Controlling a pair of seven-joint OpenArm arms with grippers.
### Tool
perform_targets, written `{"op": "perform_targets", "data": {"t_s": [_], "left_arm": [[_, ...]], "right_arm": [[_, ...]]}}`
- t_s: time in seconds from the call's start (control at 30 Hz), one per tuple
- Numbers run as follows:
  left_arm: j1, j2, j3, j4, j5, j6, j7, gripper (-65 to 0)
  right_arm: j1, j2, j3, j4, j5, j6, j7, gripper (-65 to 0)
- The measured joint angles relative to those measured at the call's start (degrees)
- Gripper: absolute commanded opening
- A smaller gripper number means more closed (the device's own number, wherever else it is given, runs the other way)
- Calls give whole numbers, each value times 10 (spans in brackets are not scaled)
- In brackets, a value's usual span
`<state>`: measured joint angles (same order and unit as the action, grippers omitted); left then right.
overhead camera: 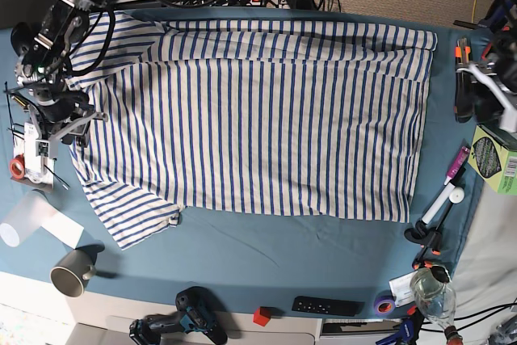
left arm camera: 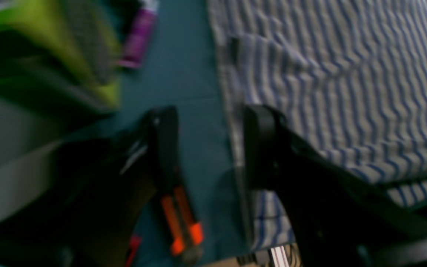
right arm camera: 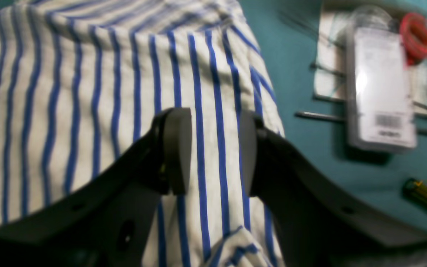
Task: Fold the T-shirt properly
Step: 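Move right gripper to the sleeve-side hem corner, left gripper to the other hem corner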
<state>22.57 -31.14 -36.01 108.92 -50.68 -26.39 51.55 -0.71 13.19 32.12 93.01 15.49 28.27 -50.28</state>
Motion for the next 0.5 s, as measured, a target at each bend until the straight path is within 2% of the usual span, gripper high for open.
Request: {"op": "perform_targets", "data": {"t_s": [0.1, 0.27, 0.33, 0.5], "left_arm": [[-41, 0, 96, -28, 55, 2, -29, -367], [-144, 5, 257, -115, 189, 60, -86, -367], [-200, 5, 287, -155, 209, 85, -99, -367], [-346, 12, 296, -302, 197, 85, -105, -367]], "right_arm": [[19, 0, -1, -49, 0, 0, -1, -431], [29, 0, -1, -68, -2, 0, -2, -431], [29, 0, -1, -68, -2, 0, -2, -431], [30, 0, -1, -68, 0, 0, -3, -431]]}}
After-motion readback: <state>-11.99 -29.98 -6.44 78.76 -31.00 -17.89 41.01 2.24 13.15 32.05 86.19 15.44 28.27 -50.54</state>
